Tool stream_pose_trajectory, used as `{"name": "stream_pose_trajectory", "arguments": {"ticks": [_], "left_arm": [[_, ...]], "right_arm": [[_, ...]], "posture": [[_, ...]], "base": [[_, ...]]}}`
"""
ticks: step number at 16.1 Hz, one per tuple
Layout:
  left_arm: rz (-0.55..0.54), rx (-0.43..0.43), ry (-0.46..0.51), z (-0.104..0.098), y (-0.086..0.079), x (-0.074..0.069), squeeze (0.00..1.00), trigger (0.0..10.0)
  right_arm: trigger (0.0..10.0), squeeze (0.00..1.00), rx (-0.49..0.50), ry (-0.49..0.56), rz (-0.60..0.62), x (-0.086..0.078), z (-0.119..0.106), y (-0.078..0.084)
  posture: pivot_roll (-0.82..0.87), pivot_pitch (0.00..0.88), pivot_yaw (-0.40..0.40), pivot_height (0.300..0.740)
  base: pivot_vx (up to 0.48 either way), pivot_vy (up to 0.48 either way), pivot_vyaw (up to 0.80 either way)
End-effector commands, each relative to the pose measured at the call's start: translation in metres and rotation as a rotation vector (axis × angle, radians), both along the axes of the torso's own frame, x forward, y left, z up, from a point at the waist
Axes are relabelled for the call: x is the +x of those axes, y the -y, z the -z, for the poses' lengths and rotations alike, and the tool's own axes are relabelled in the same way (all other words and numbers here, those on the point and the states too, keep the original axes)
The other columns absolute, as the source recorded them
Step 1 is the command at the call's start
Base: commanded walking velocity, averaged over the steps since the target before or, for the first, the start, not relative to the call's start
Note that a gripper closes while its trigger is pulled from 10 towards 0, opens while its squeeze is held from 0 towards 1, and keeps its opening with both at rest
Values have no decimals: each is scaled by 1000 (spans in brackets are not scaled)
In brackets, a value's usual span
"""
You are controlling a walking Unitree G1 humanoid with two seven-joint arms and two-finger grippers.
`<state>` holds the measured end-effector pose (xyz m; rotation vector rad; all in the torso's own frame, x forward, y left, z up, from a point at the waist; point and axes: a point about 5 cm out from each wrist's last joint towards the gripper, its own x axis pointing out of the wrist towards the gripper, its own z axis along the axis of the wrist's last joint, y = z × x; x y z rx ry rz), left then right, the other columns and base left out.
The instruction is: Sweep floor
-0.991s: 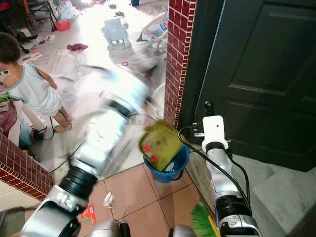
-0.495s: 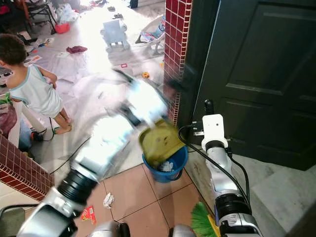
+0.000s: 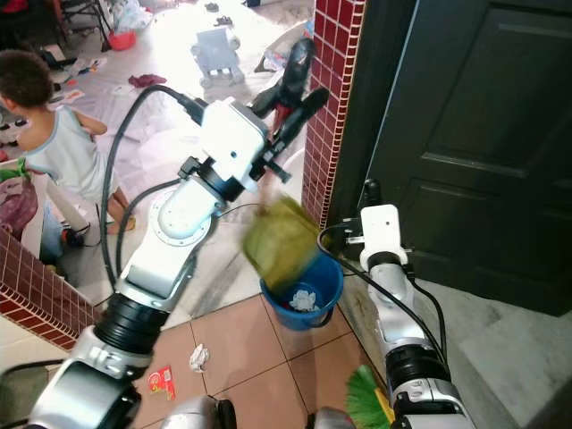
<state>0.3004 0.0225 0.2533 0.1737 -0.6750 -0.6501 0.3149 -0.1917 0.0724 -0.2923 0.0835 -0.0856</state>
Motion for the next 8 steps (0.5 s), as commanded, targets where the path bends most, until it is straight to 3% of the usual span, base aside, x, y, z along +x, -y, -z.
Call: {"name": "stream_pose_trajectory", "arguments": {"ticks": [1,4,6,7,8], "left_arm": [[-47,-35,88,-23,-10,1,0,10000],[-262,-254,99,-58,-63,21,0,10000],[-521,-321,159,-82,-113,33,0,10000],[-621,-323,119,-71,-132,39,0,10000],[-697,-284,38,-44,-143,42,0,10000]], "right_arm": [[10000,0,-4,40,-12,4,-8,-1],[10000,0,-4,47,-15,7,-10,-3],[10000,0,1,44,-21,7,-9,-4],[10000,0,12,44,-23,7,-8,-4],[10000,0,19,50,-30,6,-9,-5]], "posture": [[-103,0,29,740],[-96,0,28,740],[-88,0,24,740],[-87,0,24,740],[-88,0,26,740]], "base": [[0,0,0],[0,0,0],[0,0,0],[0,0,0],[0,0,0]]}}
